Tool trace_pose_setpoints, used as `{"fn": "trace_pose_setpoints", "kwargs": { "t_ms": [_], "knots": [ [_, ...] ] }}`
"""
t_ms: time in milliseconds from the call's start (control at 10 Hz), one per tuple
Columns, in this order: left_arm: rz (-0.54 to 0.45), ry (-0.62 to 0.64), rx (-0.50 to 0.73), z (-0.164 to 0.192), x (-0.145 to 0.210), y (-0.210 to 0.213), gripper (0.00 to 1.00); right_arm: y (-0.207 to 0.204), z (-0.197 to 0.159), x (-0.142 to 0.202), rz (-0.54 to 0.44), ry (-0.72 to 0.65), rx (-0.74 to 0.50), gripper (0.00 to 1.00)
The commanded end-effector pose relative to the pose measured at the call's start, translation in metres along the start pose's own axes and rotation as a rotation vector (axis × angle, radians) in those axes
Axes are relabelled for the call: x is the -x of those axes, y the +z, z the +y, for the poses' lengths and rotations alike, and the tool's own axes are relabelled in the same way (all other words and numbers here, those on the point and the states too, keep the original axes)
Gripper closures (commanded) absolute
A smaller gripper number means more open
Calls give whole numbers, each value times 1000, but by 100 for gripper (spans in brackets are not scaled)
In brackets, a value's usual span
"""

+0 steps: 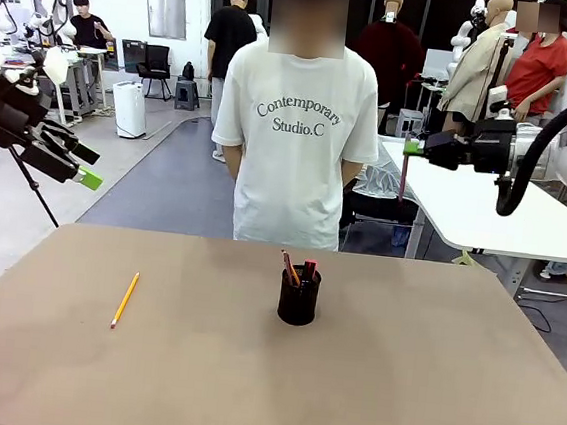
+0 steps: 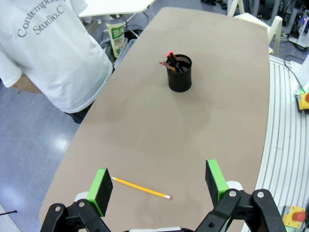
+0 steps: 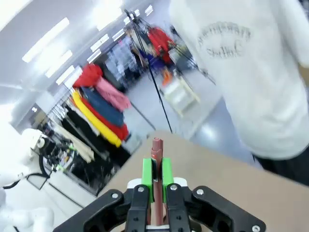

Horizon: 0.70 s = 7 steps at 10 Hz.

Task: Place the pens into the pen holder.
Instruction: Pick up a writing instrument from the table and place it into the Pen holder.

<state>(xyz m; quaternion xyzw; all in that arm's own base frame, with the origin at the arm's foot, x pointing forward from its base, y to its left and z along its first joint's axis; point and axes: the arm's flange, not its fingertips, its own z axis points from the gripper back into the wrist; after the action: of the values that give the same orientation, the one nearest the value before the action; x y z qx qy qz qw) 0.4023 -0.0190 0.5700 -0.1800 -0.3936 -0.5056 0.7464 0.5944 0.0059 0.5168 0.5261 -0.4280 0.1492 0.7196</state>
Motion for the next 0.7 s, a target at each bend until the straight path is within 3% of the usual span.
{"fn": "trace_pose_setpoints", "kwargs": {
  "t_ms": [0,100,600],
  "knots": [
    [3,3,3,1,0,2,0,3,15,31,-96,120,-45,100],
    [3,3,3,1,0,2,0,6,15,34,-127,145,-40,100],
    [3,3,3,1,0,2,0,5,11,18,-103,85,-26,100]
  ]
}}
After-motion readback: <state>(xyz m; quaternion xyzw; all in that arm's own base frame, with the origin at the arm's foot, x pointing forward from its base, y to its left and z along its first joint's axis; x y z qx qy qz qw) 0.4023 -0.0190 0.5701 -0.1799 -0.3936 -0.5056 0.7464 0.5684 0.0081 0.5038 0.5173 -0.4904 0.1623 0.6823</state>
